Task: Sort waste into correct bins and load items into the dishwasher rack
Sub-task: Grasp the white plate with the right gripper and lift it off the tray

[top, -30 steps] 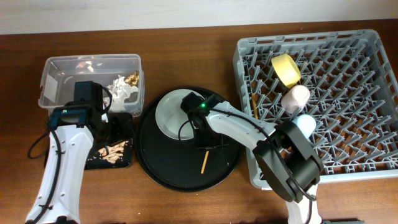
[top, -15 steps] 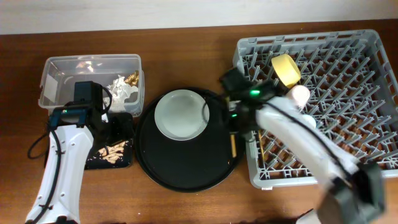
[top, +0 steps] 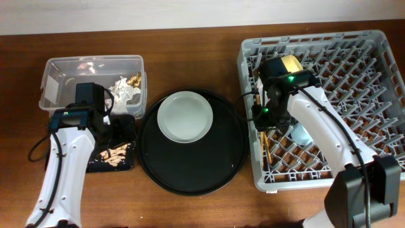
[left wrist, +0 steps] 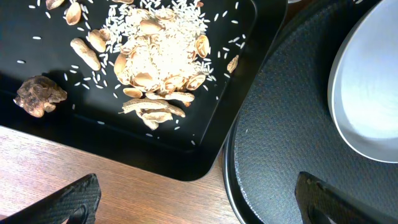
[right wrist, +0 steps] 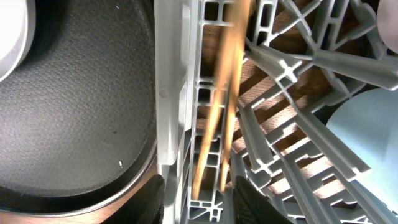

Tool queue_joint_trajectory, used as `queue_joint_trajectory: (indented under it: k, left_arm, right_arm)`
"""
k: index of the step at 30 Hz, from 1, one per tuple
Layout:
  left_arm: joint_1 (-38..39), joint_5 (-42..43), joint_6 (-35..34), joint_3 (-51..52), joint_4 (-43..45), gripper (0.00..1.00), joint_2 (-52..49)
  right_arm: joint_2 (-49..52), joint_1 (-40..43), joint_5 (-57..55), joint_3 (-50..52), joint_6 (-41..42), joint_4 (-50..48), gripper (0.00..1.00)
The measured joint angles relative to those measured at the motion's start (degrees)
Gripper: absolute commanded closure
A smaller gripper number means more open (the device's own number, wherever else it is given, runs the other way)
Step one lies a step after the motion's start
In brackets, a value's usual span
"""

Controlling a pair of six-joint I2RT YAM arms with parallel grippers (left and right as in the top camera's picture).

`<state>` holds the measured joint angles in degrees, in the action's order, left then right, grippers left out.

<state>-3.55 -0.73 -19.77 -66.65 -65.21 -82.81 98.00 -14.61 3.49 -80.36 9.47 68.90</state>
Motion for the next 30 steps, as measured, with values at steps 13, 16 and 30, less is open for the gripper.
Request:
queue_joint_trajectory:
  k: [13,16,30]
  left_arm:
    - [0.0,0.0,0.0,0.0,-0.2,0.01,0.0]
    - [0.0,0.0,0.0,0.0,-0.1,0.01,0.0]
    - [0.0,0.0,0.0,0.0,-0.1,0.01,0.0]
  right_arm:
    - [5.2,-11.3,4.6,-7.3,4.1,-15.4,0.40]
    - [13.0,-13.0,5.6,-7.3,5.3,-17.7,0.40]
    - [23.8,-13.2,8.0,-7.7,10.3,-15.2,0.96]
